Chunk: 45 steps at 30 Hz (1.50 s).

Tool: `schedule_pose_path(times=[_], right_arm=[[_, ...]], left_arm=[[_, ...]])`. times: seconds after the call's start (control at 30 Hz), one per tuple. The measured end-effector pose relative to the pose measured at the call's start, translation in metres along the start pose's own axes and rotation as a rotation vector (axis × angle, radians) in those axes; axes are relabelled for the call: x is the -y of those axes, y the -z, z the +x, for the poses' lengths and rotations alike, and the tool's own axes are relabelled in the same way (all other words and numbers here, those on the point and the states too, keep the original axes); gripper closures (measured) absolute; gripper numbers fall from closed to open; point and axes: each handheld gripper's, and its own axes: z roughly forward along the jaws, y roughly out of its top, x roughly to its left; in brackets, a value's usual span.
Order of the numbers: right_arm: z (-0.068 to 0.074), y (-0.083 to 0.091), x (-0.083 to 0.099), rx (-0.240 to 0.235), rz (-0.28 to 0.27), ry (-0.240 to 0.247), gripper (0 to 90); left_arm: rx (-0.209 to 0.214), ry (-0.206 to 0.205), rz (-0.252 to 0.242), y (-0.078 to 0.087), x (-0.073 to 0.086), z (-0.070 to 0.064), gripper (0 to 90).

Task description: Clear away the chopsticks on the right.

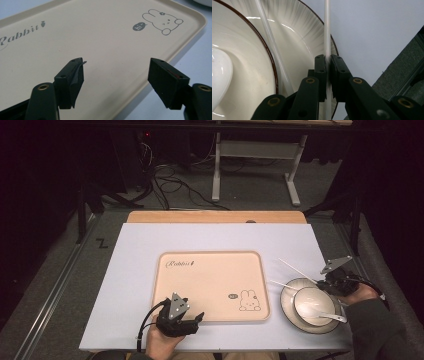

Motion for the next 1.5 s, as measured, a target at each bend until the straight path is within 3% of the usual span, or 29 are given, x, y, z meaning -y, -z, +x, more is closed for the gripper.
schedule_pose_path(times=[0.43,0.53,0.93,1.23,1.5], right_arm=[[0.009,0.037,-0.002,0.033,-0.079,-0.056,85.1],[0.018,0.05,-0.005,0.035,-0.1,-0.073,85.1],[0.053,0.087,-0.022,0.009,-0.182,-0.048,85.1],[0.082,0.095,-0.038,-0.042,-0.254,-0.077,85.1],[0.108,0.085,-0.056,-0.087,-0.218,-0.082,85.0]], left_arm=[[0.007,-0.028,0.009,0.006,-0.007,0.006,29.9],[0.01,-0.025,-0.005,0.008,-0.007,0.007,30.2],[0.014,-0.028,-0.022,0.017,-0.008,0.014,30.5],[0.002,-0.023,-0.027,0.019,-0.008,0.019,31.0],[-0.009,-0.013,-0.019,0.018,-0.007,0.022,31.4]])
